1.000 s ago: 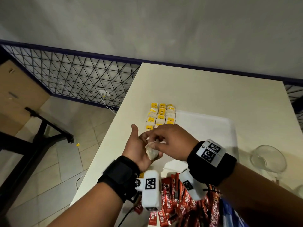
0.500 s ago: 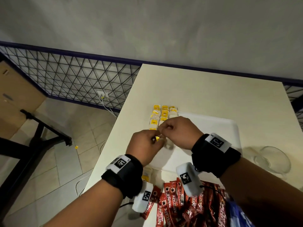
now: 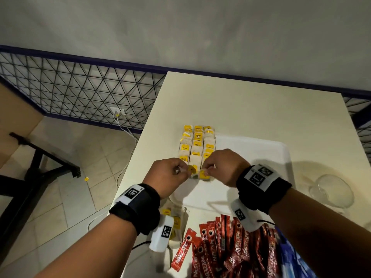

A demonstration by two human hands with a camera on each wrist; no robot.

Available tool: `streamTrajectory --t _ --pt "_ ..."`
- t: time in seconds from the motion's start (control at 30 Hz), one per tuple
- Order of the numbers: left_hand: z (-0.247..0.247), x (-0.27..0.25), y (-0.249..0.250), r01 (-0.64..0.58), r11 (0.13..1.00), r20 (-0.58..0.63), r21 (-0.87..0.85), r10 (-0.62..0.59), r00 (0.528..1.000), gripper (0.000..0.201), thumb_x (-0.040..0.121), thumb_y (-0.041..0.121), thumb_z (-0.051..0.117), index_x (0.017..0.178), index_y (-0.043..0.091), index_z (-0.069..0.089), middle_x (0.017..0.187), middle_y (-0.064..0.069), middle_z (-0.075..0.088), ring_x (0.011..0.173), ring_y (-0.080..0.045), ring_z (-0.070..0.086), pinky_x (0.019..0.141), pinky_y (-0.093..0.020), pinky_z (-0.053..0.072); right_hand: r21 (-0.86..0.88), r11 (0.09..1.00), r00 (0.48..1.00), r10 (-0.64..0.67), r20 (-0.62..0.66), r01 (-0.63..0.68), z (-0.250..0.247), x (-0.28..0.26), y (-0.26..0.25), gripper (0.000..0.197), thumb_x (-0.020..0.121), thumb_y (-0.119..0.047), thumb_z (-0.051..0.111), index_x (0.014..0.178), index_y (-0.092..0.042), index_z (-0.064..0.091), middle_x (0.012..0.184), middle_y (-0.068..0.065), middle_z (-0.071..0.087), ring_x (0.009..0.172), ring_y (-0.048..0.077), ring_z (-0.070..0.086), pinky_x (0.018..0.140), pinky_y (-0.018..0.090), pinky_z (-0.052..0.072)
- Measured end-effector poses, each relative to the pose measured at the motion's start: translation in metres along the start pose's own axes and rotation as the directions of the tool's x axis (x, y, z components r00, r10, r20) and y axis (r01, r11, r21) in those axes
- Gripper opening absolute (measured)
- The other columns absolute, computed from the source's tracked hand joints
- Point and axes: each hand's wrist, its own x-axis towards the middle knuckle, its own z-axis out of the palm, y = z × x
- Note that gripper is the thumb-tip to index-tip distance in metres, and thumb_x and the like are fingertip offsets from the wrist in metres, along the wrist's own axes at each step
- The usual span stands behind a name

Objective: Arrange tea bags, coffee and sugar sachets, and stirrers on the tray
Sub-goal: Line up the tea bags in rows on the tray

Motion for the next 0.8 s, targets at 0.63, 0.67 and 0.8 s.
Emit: streamTrajectory --t 0.63,0.67,0.8 --pt "0.0 -0.005 -0.026 0.052 0.991 -0.029 -0.12 -0.055 0.998 0.005 0.084 0.023 0.073 0.086 0.018 0.073 0.056 0.013 0.051 0.053 0.005 0.049 0.055 -0.007 0.037 0.261 0.952 0.983 0.179 -0.038 -0.163 0.061 0.04 0.048 0.015 0.082 -0.028 0.074 0.085 -0.015 0.069 0.08 -0.005 0.059 0.081 0.016 0.056 0.071 0.023 0.04" --pt "0.0 -0.005 -0.025 0.053 0.991 -0.026 -0.123 -0.056 0.998 0.006 0.083 0.023 0.073 0.086 0.018 0.073 0.057 0.013 0.052 0.053 0.005 0.049 0.055 -0.007 0.037 0.28 0.946 0.983 0.182 -0.037 -0.165 0.062 0.041 0.048 0.015 0.081 -0.028 0.075 0.085 -0.015 0.069 0.078 -0.006 0.058 0.08 0.015 0.055 0.069 0.022 0.039" --pt "-0.001 -0.005 -0.025 0.052 0.991 -0.023 -0.122 -0.055 0.998 0.005 0.083 0.023 0.073 0.086 0.018 0.073 0.058 0.012 0.053 0.054 0.004 0.049 0.055 -0.008 0.037 0.3 0.94 0.984 0.178 -0.019 -0.165 0.063 0.043 0.048 0.017 0.08 -0.029 0.076 0.084 -0.014 0.071 0.075 -0.011 0.056 0.079 0.012 0.054 0.065 0.02 0.038"
